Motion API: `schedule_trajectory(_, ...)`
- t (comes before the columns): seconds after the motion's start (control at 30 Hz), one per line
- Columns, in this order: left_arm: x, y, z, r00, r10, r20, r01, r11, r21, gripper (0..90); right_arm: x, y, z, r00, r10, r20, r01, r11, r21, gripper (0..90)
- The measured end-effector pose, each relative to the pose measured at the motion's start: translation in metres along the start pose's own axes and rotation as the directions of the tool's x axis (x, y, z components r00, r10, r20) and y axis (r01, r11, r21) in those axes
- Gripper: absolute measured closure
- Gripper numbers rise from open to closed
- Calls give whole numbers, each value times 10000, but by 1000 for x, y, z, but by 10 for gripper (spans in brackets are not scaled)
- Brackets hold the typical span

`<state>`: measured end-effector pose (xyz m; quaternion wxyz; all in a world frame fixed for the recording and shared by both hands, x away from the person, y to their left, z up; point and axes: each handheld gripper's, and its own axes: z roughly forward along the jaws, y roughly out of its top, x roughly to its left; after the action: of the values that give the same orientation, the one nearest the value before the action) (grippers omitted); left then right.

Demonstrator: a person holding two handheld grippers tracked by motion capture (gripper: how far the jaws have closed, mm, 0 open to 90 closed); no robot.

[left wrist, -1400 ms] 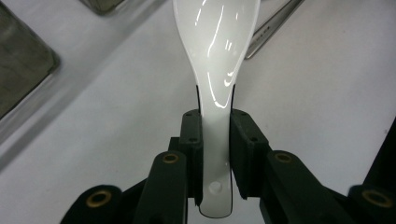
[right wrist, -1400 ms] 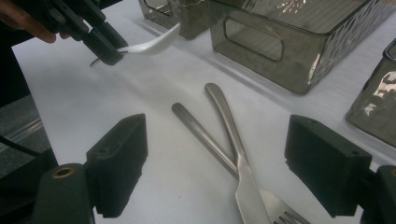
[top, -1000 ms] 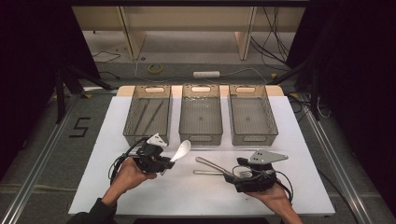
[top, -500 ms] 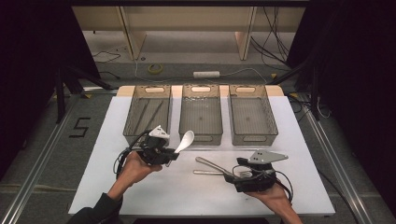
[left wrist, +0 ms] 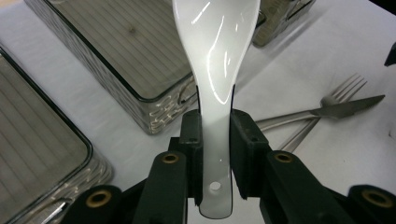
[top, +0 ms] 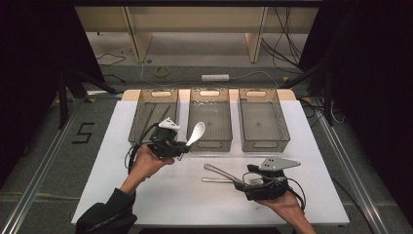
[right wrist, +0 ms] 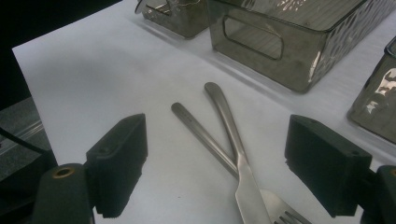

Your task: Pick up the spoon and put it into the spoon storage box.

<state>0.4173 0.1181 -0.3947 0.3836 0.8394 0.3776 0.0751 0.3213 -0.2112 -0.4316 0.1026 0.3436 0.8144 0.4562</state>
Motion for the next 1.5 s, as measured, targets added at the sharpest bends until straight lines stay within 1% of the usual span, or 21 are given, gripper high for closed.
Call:
schedule_trajectory(0.23,8,11,3,9997,-223,-125,220,9995,-246,755,0,0,0,10000,21,-3,-21,10000,-14,222)
schedule_trajectory(0.3,11,14,4,9995,-239,-222,232,9992,-315,755,-1,0,0,10000,23,-17,-23,10000,-21,222)
schedule_trajectory(0.33,12,15,4,9991,-369,-200,361,9986,-377,755,-1,0,0,10000,37,-24,-37,10000,-7,222)
schedule_trajectory(0.5,16,25,6,9985,-454,-297,439,9978,-498,755,0,0,0,10000,18,-25,-18,10000,-12,222)
schedule_trajectory(0.57,17,30,8,9985,-419,-346,401,9979,-514,754,0,0,0,10000,24,-28,-24,10000,-4,222)
schedule_trajectory(0.7,19,38,14,9979,-544,-345,522,9967,-624,754,0,0,0,10000,23,-27,-23,10000,-21,221)
schedule_trajectory(0.77,19,41,18,9972,-668,-341,643,9955,-695,754,-1,0,0,10000,27,-23,-27,10000,-34,221)
schedule_trajectory(0.83,19,44,22,9974,-596,-404,570,9965,-619,754,0,0,0,10000,18,-27,-18,10000,-38,221)
schedule_trajectory(0.93,20,48,26,9964,-730,-420,702,9954,-650,754,-1,0,0,10000,22,-49,-23,10000,-60,220)
schedule_trajectory(1.07,24,53,32,9953,-798,-555,762,9949,-655,754,-1,0,0,10000,26,-59,-26,10000,-55,220)
schedule_trajectory(1.13,26,57,36,9943,-914,-552,873,9936,-722,754,-1,0,0,10000,24,-61,-24,10000,-49,220)
schedule_trajectory(1.2,27,59,40,9925,-1137,-452,1095,9902,-867,754,-1,0,0,10000,18,-66,-19,10000,-52,220)
schedule_trajectory(1.23,27,61,42,9920,-1182,-449,1138,9894,-903,754,-1,0,0,10000,13,-68,-14,10000,-51,220)
schedule_trajectory(1.33,29,65,47,9917,-1134,-600,1079,9903,-878,754,-1,0,-1,10000,15,-76,-15,10000,-54,220)
schedule_trajectory(1.4,30,67,50,9897,-1247,-704,1178,9885,-948,754,-1,-1,-1,10000,9,-85,-9,10000,-64,220)
schedule_trajectory(1.5,32,70,53,9885,-1279,-806,1200,9882,-957,753,-2,-1,-1,10000,18,-92,-18,10000,-48,220)
